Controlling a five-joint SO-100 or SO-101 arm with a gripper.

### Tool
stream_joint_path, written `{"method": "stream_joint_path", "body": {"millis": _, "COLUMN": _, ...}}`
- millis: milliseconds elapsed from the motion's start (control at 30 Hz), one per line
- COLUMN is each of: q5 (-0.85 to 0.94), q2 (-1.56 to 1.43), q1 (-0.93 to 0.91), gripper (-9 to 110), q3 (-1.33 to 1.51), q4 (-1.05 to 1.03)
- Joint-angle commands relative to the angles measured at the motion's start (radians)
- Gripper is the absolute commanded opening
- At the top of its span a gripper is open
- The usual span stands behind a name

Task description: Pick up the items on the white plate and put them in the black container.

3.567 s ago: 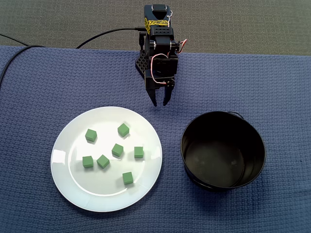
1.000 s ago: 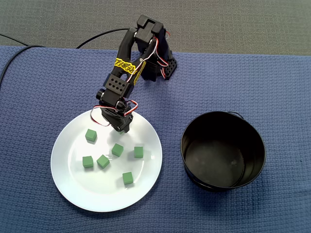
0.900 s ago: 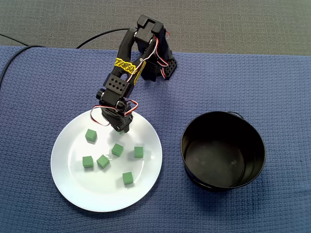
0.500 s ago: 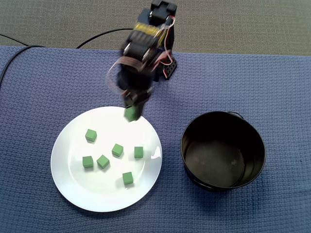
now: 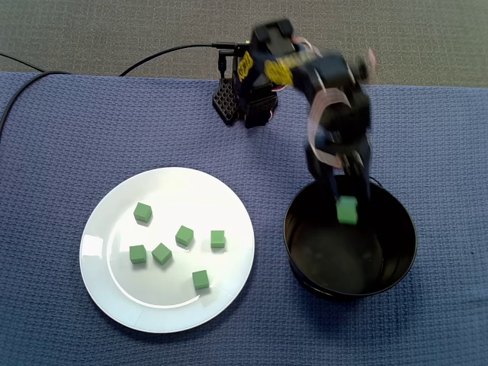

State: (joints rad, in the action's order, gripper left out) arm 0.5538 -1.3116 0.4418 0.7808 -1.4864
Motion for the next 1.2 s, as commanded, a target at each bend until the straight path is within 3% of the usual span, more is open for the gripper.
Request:
{"method": "stream_joint_path", "body": {"millis": 0, "q5": -0.074, "q2": 0.172, "q1": 0.069, "gripper": 0, "q3": -0.055, "q4": -0.002}}
{"method": "stream_joint_path", "body": {"millis": 200, "q5": -0.137, "q2": 0.342, "q1": 0.112, "gripper": 0, "q3": -0.081, "q4": -0.041}}
{"method": "stream_joint_path", "body": {"millis": 267, "q5": -0.133, "q2": 0.397, "q1": 0.13, "gripper": 7, "q3": -0.118, "q4": -0.075}}
{"method": "stream_joint_path", "body": {"millis": 333, "q5": -0.173, "q2": 0.423, "q1": 0.144, "gripper": 26, "q3": -0.152, "q4": -0.1}}
{"method": "stream_joint_path", "body": {"millis": 400, "q5": -0.206, "q2": 0.414, "q1": 0.149, "gripper": 36, "q3": -0.181, "q4": -0.114}}
{"method": "stream_joint_path", "body": {"millis": 567, "q5": -0.264, "q2": 0.198, "q1": 0.123, "gripper": 39, "q3": -0.247, "q4": -0.181}}
{"method": "stream_joint_path", "body": {"millis": 700, "q5": -0.316, "q2": -0.091, "q1": -0.044, "gripper": 35, "q3": -0.215, "q4": -0.239}}
{"method": "stream_joint_path", "body": {"millis": 833, "q5": -0.413, "q2": -0.252, "q1": -0.371, "gripper": 38, "q3": -0.101, "q4": -0.212}}
{"method": "stream_joint_path", "body": {"millis": 1000, "q5": -0.545, "q2": -0.267, "q1": -0.701, "gripper": 41, "q3": 0.14, "q4": -0.137}}
{"method": "stream_joint_path", "body": {"millis": 1167, "q5": -0.571, "q2": -0.11, "q1": -0.808, "gripper": 39, "q3": 0.282, "q4": -0.064}}
